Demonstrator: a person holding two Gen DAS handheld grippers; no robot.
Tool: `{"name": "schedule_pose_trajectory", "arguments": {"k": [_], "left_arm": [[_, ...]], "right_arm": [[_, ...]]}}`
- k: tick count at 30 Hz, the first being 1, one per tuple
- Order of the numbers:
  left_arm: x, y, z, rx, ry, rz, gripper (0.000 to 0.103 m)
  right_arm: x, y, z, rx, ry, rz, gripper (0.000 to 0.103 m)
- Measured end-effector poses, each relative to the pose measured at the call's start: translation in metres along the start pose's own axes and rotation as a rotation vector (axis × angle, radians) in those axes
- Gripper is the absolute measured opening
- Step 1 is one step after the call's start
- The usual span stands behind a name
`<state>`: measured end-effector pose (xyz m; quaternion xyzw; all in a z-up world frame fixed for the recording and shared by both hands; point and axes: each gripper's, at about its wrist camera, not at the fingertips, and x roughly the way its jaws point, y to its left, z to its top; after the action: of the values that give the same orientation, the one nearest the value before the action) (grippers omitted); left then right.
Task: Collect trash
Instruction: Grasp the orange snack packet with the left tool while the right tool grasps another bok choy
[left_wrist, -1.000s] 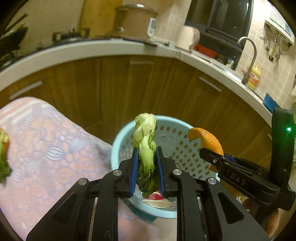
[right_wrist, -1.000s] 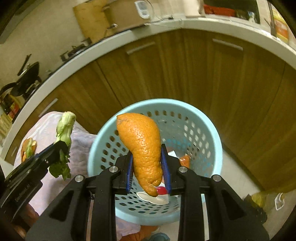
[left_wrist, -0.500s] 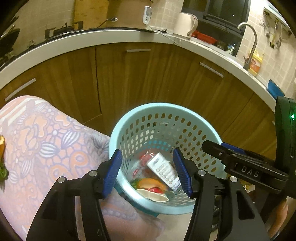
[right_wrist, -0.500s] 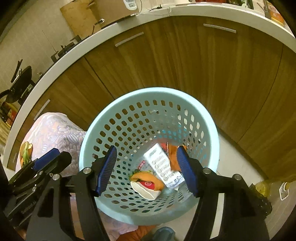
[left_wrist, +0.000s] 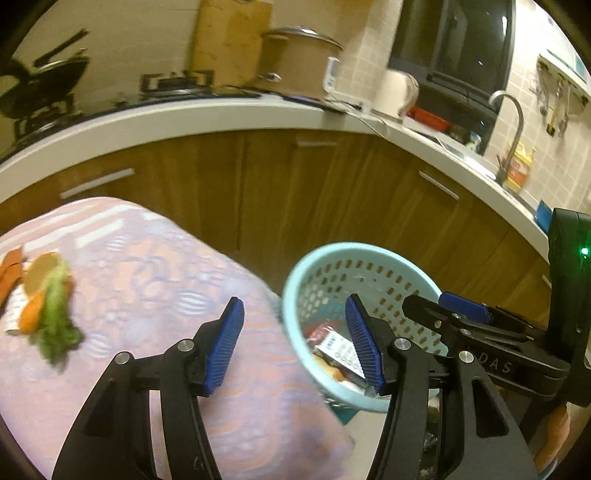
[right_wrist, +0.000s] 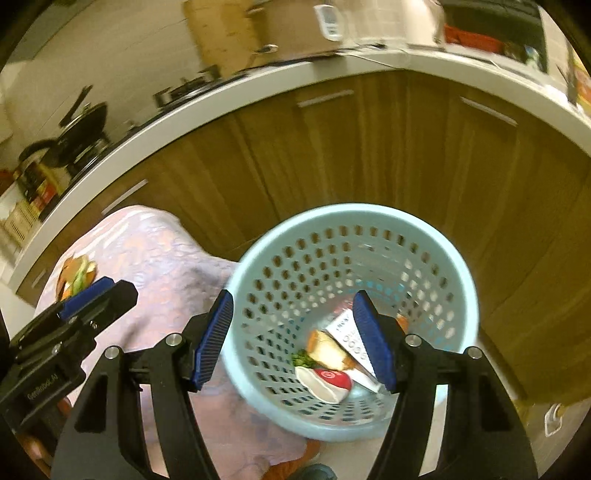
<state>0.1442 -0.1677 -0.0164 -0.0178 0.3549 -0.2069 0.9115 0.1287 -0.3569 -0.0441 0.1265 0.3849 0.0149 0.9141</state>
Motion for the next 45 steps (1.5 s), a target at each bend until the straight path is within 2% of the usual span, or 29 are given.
{"name": "schedule_pose_trajectory", "arguments": {"k": [4, 7, 12, 15, 22, 24, 28, 32, 35, 45], "left_arm": [[-0.028, 0.028, 0.000, -0.027, -0.051, 0.041, 0.055], [-0.049, 0.055, -0.002, -0.050, -0.077, 0.087, 0.055], [-0.081, 0.102, -0.003, -0.115, -0.121, 0.151, 0.055], [-0.100, 0.129, -0.006, -0.112, -0.146, 0.209, 0.055], [-0.119, 0.197, -0.013, -0.190, -0.142, 0.282, 0.056], [-0.117, 0.217, -0.011, -0.202, -0.126, 0.290, 0.057], [-0.089, 0.247, -0.006, -0.212, -0.031, 0.264, 0.065], [-0.065, 0.271, -0.002, -0.232, -0.003, 0.289, 0.072], [-0.050, 0.278, 0.000, -0.220, 0.023, 0.296, 0.074], [-0.034, 0.283, -0.002, -0.200, 0.074, 0.353, 0.078]], "right_arm": [[-0.003, 0.035, 0.003, -0.070, -0.014, 0.024, 0.063], [-0.005, 0.068, 0.005, -0.127, -0.018, 0.056, 0.055], [-0.005, 0.123, 0.003, -0.226, -0.031, 0.096, 0.054], [0.000, 0.161, 0.001, -0.286, -0.028, 0.121, 0.053], [0.017, 0.231, -0.010, -0.409, -0.009, 0.170, 0.048], [0.027, 0.249, -0.013, -0.427, 0.002, 0.196, 0.048], [0.048, 0.269, -0.015, -0.427, 0.023, 0.212, 0.048], [0.071, 0.281, -0.017, -0.429, 0.023, 0.229, 0.048], [0.082, 0.282, -0.022, -0.429, 0.005, 0.254, 0.048], [0.100, 0.293, -0.026, -0.459, 0.067, 0.209, 0.048]]}}
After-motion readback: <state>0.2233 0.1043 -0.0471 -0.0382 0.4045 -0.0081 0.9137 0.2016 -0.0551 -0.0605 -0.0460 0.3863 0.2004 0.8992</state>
